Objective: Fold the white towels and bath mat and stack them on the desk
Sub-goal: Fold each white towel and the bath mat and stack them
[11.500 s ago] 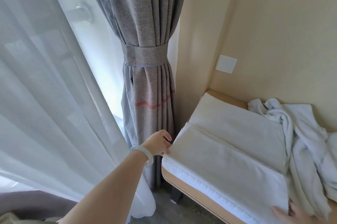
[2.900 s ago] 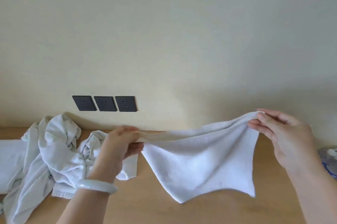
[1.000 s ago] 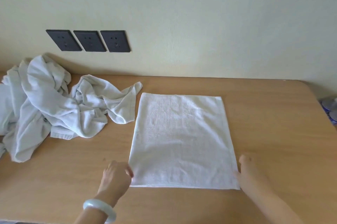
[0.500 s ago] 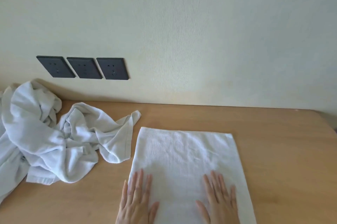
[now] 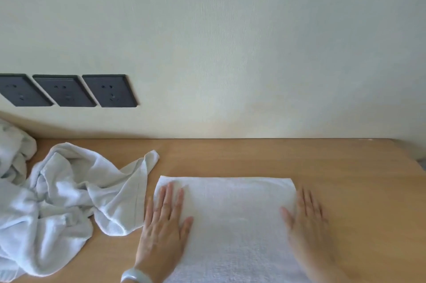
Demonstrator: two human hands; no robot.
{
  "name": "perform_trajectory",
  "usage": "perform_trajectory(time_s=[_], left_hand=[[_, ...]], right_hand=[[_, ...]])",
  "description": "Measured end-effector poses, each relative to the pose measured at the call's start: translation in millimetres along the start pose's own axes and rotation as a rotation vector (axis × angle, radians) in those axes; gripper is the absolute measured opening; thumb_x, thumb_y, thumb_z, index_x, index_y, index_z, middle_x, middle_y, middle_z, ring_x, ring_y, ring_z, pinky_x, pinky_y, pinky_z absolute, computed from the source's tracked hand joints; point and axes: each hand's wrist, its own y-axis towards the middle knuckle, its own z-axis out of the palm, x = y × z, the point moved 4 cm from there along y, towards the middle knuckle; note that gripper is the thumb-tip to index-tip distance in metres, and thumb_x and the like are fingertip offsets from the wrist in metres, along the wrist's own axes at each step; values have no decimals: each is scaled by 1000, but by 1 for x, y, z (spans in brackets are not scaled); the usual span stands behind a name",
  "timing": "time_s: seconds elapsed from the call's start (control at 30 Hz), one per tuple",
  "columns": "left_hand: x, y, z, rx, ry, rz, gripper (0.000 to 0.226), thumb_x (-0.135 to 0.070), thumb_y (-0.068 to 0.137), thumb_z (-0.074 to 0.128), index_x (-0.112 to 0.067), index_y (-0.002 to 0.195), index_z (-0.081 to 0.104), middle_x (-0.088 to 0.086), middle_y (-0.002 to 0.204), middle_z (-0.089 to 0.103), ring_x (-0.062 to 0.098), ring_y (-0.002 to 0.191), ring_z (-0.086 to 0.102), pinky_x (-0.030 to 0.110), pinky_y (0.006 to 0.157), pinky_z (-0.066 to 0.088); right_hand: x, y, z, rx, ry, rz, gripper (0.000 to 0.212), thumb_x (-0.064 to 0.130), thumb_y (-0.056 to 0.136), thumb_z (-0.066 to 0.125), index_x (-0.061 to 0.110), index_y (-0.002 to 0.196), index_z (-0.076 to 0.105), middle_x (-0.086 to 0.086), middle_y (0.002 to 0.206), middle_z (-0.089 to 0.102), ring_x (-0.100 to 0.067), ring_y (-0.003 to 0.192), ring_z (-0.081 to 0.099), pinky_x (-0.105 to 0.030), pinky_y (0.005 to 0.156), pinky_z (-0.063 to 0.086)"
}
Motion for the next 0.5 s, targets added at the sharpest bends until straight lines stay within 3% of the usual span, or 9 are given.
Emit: perform_trajectory(time_s=[0.1, 0.23, 0.37, 0.5], left_hand=[[-22, 18, -8, -18, 22, 39, 64, -46, 98, 28, -7, 149, 33, 15, 158, 26, 29, 146, 24, 49, 113, 24], [-17, 38, -2, 38, 28, -35, 65, -51, 98, 23, -12, 150, 35, 15, 155, 31, 27, 145, 27, 46, 115, 19], [3, 43, 5, 35, 52, -88, 68, -56, 98, 18, -17, 153, 26, 13, 158, 24, 25, 148, 19, 43, 118, 13], [5, 45, 7, 47, 33, -127, 72, -59, 98, 12, -16, 155, 15, 8, 162, 13, 21, 150, 8, 41, 119, 8]], right_hand=[[39, 4, -5, -121, 22, -113, 77, 52, 100, 9, -5, 138, 44, -20, 145, 44, -31, 137, 34, -48, 111, 22], [92, -1, 11, 14, 52, -385, 69, 52, 101, 13, 5, 146, 36, -9, 154, 34, -19, 145, 20, -43, 113, 17], [72, 12, 14, 4, -3, -341, 68, 55, 99, 16, 12, 152, 25, -4, 159, 20, -17, 148, 12, -43, 116, 12], [50, 28, 12, 55, -49, -194, 76, 57, 98, 9, 5, 149, 31, -9, 156, 28, -18, 146, 19, -43, 117, 14]])
